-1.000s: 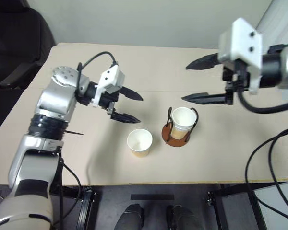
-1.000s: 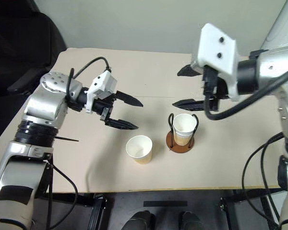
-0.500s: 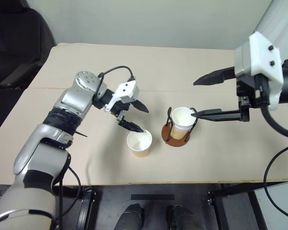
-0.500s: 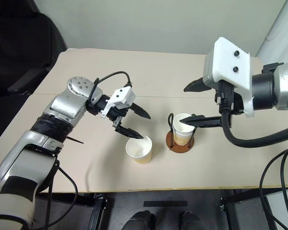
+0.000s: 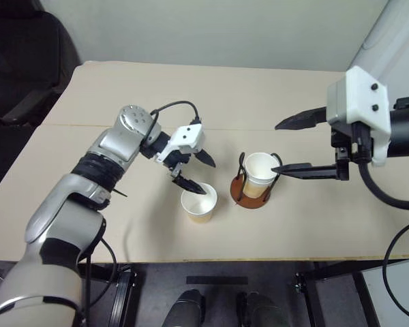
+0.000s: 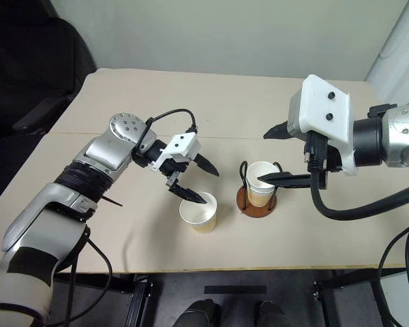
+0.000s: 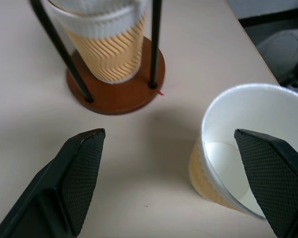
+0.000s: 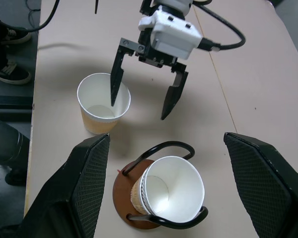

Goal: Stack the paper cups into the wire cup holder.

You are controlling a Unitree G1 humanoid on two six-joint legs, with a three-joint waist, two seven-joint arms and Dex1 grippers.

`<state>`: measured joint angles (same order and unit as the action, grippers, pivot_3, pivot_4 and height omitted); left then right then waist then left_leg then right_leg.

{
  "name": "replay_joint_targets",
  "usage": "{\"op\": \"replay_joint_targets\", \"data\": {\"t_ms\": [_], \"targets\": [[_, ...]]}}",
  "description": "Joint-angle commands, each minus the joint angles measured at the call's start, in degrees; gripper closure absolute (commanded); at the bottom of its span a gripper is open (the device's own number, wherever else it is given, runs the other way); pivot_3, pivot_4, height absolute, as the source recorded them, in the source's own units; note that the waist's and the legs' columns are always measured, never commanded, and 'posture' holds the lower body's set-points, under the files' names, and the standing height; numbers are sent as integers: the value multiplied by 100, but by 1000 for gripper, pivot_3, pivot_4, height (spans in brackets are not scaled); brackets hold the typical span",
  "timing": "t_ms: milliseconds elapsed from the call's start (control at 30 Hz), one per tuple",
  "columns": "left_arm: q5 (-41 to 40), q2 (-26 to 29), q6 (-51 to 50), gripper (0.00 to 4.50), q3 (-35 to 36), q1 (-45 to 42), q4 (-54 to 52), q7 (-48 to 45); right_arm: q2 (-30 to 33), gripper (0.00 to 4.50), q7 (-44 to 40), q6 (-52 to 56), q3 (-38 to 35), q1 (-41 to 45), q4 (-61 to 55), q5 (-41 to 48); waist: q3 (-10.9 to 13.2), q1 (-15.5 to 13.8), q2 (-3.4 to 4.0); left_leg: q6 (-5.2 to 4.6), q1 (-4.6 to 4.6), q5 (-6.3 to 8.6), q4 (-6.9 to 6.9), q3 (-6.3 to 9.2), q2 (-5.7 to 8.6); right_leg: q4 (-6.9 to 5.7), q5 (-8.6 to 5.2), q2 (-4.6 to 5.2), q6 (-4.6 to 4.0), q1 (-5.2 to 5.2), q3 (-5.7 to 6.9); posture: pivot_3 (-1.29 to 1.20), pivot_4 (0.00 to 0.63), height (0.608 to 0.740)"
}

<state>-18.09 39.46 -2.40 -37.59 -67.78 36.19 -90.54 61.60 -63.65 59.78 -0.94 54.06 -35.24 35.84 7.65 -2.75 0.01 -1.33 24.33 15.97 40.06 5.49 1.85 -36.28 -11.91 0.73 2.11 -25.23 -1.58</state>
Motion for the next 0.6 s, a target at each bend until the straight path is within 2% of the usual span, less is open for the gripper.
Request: {"op": "replay_joint_targets", "data": {"t_ms": [33, 67, 167, 333, 500, 533, 600], "targets": [[-79, 145, 162, 0, -160, -82, -100, -196, 115, 805, 76, -109, -74, -33, -30, 54, 0, -1, 0, 0, 0, 0, 0, 0, 0, 0, 0, 0, 0, 0, 0, 0, 150, 740], [-114, 175, 161, 0, -225, -73, -126, -196, 124, 805, 89, -116, -90, -62, -27, 58, 0, -1, 0, 0, 0, 0, 0, 0, 0, 0, 0, 0, 0, 0, 0, 0, 150, 740], [-166, 204, 143, 569, -313, -64, -132, -196, 114, 766, 170, -142, -191, -186, 44, 57, 0, -6, 0, 0, 0, 0, 0, 0, 0, -2, 0, 0, 0, -1, 0, 0, 150, 740], [-356, 231, -48, 2319, -300, -110, -161, -196, 137, 766, 163, -518, -404, -525, 135, 28, 0, -23, 0, 0, 1, 0, 4, 0, 0, -4, 1, 0, 2, -1, 0, 0, 150, 740], [-467, 275, -145, 4270, -282, -207, -150, -196, 189, 766, 225, -560, -709, -873, 252, 169, 0, -28, 0, 0, 1, 0, 4, -1, 0, -7, 1, 0, 2, -1, 0, 0, 150, 740], [-481, 285, -154, 4469, -283, -225, -150, -196, 218, 766, 207, -603, -737, -925, 275, 174, 0, -30, 0, 0, 1, 0, 5, -1, 0, -7, 1, 0, 2, -1, 0, 0, 150, 740], [-517, 304, -176, 4469, -271, -282, -151, -196, 228, 766, 198, -712, -857, -1066, 349, 183, 0, -37, 0, 0, 1, 0, 5, -1, 0, -8, 1, 0, 2, -1, 0, 0, 150, 740]]}}
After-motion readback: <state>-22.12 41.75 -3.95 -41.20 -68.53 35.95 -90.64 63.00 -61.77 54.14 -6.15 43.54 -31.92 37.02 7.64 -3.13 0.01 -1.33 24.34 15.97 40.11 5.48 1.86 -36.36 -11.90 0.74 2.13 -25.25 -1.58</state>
